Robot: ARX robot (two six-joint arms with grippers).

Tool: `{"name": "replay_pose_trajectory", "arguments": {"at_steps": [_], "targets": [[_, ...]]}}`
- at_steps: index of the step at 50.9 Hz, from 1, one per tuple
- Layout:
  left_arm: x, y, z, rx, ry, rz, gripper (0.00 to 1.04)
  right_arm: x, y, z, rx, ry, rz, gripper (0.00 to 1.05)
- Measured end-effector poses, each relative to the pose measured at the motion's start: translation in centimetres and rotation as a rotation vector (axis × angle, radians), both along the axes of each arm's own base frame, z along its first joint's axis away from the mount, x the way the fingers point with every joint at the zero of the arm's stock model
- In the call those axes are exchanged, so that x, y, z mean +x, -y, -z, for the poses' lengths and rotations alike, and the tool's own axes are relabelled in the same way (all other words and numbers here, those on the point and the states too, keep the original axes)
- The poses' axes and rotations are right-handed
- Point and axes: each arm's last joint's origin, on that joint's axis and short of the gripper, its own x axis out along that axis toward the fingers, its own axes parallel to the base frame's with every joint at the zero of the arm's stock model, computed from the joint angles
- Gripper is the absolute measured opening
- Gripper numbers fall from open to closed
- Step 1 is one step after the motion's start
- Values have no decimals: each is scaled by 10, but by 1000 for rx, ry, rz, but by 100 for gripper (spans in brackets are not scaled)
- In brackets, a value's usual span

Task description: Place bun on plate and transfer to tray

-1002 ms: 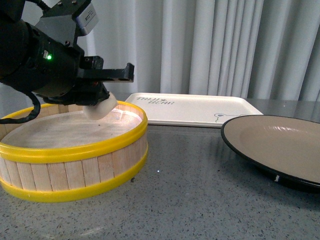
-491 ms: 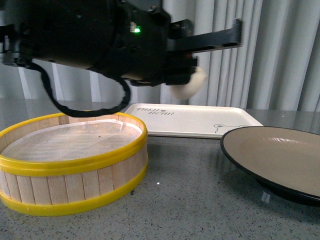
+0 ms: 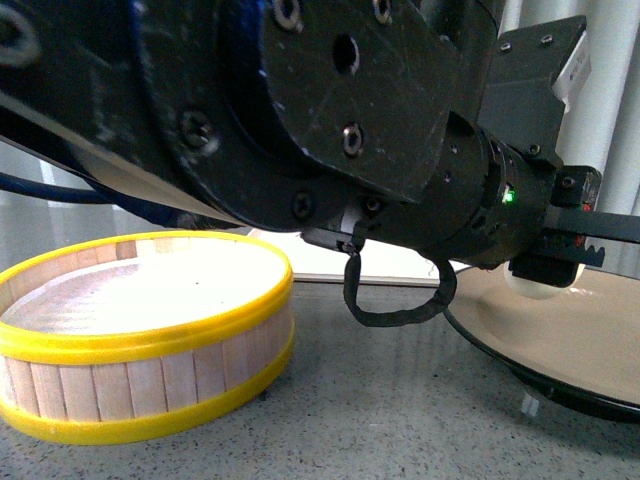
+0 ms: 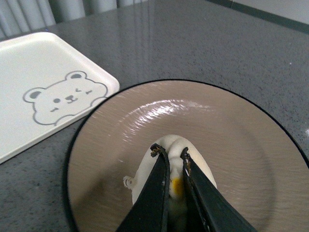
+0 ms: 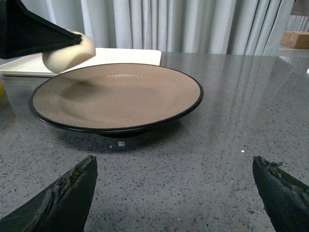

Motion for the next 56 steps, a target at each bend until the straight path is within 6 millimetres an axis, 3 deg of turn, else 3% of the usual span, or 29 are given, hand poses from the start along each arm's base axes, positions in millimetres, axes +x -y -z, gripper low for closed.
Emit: {"name": "replay_pose_trajectory", "arguments": {"at_steps": [10,21,38,43,56], "targets": [[18,18,7,19,7,73,5,0,0,0,0,0,0,96],[28,23,6,58,32,120,5,0,0,0,0,0,0,96],[39,28,30,230,-17,77,5,0,0,0,0,0,0,96],[42,28,27,233,-16,69,5,0,0,0,0,0,0,96],[46,26,25,224,-21,55,47,0,0,0,0,0,0,96]]}}
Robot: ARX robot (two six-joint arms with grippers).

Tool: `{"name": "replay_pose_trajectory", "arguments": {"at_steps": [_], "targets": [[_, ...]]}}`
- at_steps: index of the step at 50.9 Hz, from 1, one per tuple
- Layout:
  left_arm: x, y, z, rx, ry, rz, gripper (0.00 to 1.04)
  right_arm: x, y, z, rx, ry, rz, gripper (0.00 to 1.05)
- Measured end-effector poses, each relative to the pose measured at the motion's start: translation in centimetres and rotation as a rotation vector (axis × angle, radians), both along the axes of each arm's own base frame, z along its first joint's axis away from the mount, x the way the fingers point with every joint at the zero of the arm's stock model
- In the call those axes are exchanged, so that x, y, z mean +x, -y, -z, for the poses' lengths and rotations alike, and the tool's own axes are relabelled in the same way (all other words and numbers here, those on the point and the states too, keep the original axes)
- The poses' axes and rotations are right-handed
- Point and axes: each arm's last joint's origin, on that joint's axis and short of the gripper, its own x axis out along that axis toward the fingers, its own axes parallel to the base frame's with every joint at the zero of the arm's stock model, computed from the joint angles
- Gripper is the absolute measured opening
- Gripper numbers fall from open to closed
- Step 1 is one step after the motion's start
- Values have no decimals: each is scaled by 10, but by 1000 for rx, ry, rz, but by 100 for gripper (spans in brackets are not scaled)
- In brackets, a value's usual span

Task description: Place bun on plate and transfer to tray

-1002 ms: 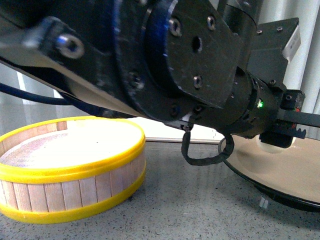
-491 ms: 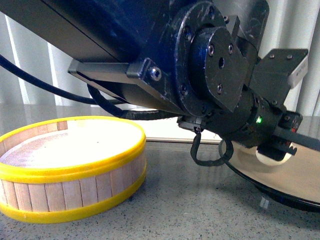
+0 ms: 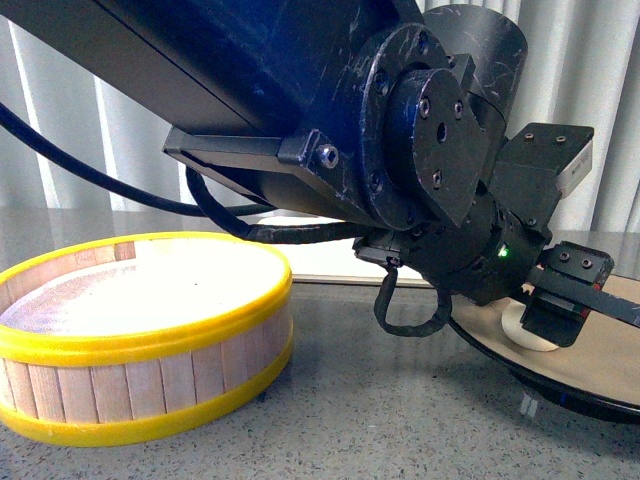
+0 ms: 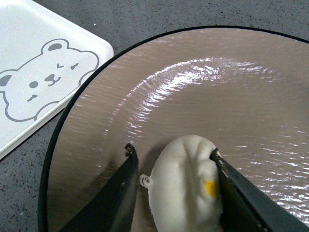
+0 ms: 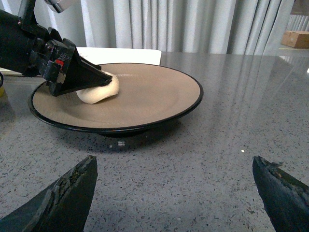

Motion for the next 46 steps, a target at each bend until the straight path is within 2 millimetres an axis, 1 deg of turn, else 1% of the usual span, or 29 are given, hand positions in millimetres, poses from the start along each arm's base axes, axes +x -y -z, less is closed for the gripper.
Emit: {"name": "replay_pose_trajectory", "arguments": {"at_steps": [12,16,17,18,20,23,30,34,42,46], "targets": [[2,-2,-4,-39,-37,-13,79,0,0,0,0,0,0,96],[4,-4,-9,-63,-58,-21,94,0,0,0,0,0,0,96],[4,-4,-12,-73,-70,-26,99,0,0,0,0,0,0,96],[4,-5,-14,-79,-76,-27,100,0,0,0,0,0,0,96],[4,-7,-20,-99,-87,-26,98,0,0,0,0,0,0,96],[2,-8,-27,-113,-87,-29,98,0,0,0,0,0,0,96],[1,-11,-34,-121,-78,-44,98,0,0,0,0,0,0,96],[4,-14,-39,-126,-69,-73,98,0,0,0,0,0,0,96],[27,-32,-57,-158,-21,-228,98,0,0,0,0,0,0,96],[43,-52,-67,-184,-2,-334,98,0,0,0,0,0,0,96]]}}
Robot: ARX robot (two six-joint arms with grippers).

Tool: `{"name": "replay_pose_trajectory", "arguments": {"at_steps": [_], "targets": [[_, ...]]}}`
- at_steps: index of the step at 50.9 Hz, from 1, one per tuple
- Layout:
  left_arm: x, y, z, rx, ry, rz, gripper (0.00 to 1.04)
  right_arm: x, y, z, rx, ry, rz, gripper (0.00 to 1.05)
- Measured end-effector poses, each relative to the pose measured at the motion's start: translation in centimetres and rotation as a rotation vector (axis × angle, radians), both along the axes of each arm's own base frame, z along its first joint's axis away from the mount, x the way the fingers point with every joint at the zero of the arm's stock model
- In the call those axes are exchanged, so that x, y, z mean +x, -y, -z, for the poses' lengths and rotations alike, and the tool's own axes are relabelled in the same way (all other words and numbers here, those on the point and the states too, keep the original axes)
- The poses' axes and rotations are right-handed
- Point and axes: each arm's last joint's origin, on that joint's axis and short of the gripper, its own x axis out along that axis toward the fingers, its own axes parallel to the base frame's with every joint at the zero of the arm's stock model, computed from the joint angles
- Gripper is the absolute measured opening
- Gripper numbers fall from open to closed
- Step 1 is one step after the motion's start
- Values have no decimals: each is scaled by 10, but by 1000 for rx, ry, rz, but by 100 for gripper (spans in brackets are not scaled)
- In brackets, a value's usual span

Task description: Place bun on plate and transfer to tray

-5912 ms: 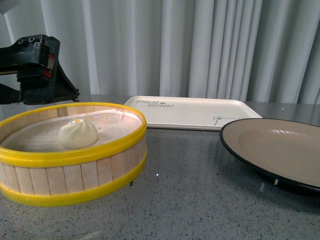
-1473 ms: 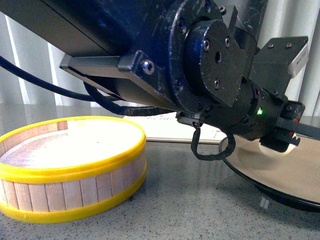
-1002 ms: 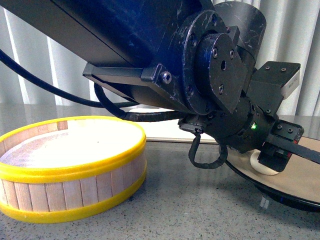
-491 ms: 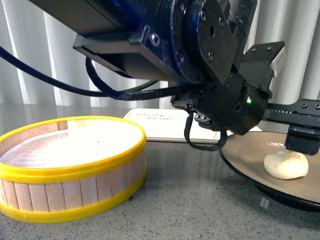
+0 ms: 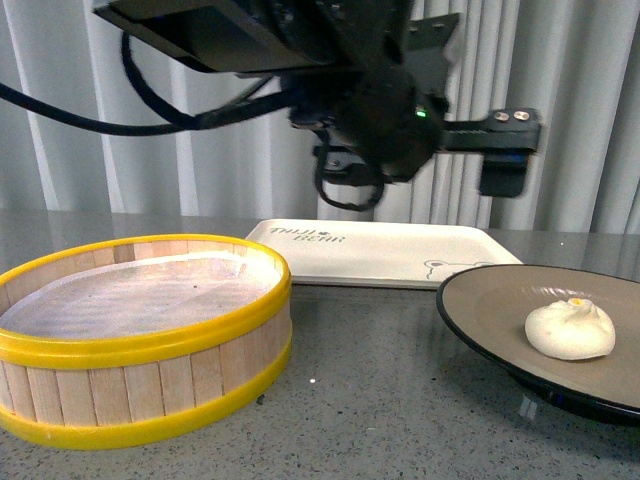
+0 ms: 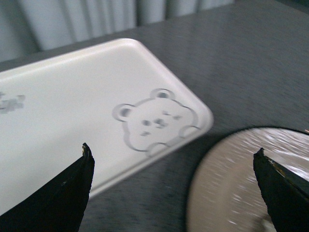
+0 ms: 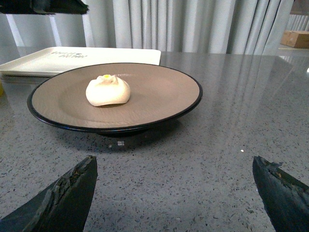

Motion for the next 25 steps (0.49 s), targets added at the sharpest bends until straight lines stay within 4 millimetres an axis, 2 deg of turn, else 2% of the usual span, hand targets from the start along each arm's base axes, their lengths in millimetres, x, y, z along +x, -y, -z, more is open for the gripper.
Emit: {"name": "replay_pose_trajectory", "arguments": {"at_steps": [7,16,19,25], "targets": [[27,-48,-6,-33,-4,-178,98,0,0,0,0,0,0,96],[46,-101,0,-26,-24,-327,98,0,0,0,0,0,0,96],[48,-107,2,-25,-28,-345,98,0,0,0,0,0,0,96],[46,-103,1,-28,-29,-330,98,0,0,0,0,0,0,96]]}}
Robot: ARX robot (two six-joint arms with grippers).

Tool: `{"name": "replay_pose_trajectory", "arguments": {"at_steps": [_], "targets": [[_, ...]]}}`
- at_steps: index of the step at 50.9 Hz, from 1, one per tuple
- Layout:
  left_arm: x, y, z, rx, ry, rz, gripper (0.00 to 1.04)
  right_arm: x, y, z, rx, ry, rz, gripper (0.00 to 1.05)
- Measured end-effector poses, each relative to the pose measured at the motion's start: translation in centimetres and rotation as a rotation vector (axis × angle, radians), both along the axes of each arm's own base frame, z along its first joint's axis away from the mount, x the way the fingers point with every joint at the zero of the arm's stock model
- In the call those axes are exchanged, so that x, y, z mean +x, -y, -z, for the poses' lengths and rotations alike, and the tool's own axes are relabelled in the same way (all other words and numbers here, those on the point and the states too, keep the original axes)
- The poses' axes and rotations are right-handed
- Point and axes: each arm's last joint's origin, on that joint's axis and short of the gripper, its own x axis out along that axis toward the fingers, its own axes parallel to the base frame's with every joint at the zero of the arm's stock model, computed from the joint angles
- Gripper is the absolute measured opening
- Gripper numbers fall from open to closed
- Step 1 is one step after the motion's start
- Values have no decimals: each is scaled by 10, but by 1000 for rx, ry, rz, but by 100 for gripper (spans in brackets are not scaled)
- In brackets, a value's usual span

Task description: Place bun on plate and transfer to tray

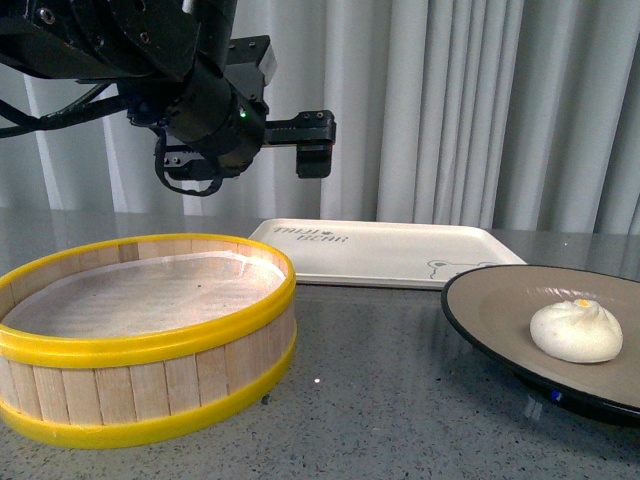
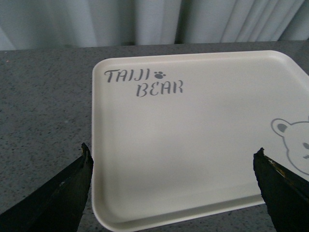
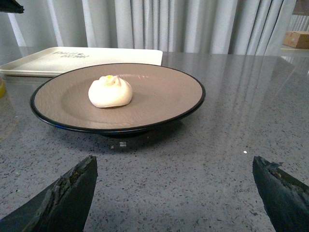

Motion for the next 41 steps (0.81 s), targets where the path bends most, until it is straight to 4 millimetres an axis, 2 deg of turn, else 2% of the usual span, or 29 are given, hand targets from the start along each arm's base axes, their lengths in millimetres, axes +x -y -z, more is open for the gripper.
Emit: {"name": "replay_pose_trajectory", "arguments": {"at_steps": [4,8,9,11,15,19,24,27,34,41], "targets": [[-4,6,-1,10,29,-15,96,0,0,0,0,0,0,96],[-24,-10,7,-5,227,-206,78,0,0,0,0,0,0,96],[-23,-10,7,-4,227,-210,77,0,0,0,0,0,0,96],[-48,-32,15,-27,302,-246,66,0,0,0,0,0,2,96],[-85,-63,26,-39,350,-271,48,0,0,0,0,0,0,96],[-105,-79,40,-33,348,-289,37,0,0,0,0,0,0,96],[-140,-96,73,-17,302,-276,16,0,0,0,0,0,0,96],[-156,-102,85,-12,285,-265,5,0,0,0,0,0,0,96],[-197,-120,102,-11,292,-270,4,0,0,0,0,0,0,96],[-227,-131,117,-8,282,-271,4,0,0,0,0,0,0,96]]}}
